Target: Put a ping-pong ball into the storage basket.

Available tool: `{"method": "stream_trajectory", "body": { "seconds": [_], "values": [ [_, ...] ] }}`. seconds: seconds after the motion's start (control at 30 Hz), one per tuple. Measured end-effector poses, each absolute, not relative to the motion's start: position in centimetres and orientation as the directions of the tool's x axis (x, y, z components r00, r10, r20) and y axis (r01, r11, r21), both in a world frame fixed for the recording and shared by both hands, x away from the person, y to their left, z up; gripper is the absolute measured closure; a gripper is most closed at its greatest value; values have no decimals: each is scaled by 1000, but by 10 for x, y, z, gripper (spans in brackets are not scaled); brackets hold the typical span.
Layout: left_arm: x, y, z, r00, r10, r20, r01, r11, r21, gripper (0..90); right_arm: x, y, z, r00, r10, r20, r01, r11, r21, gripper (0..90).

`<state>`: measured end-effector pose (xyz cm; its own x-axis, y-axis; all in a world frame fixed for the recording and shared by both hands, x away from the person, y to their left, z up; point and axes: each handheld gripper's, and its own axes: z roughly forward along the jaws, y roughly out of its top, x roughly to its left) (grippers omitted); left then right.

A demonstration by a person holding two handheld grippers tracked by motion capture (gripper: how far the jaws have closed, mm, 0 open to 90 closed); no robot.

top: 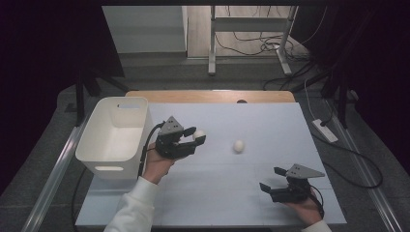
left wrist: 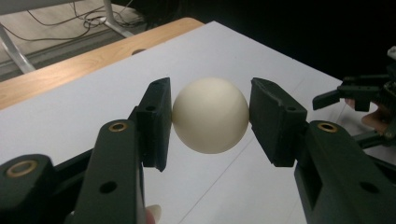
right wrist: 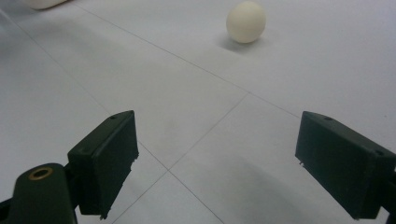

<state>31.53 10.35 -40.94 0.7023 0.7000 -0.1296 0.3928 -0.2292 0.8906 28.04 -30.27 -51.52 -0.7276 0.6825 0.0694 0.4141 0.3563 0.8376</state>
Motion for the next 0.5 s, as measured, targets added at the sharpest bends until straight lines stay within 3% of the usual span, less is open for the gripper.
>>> {"method": "stream_trajectory", "body": {
  "seconds": [0.5],
  "values": [
    [319,113,-396,684,722,-106,374,-223,900,505,280,-302,-516,-728,682,69,412,355,839,131]
  ]
}}
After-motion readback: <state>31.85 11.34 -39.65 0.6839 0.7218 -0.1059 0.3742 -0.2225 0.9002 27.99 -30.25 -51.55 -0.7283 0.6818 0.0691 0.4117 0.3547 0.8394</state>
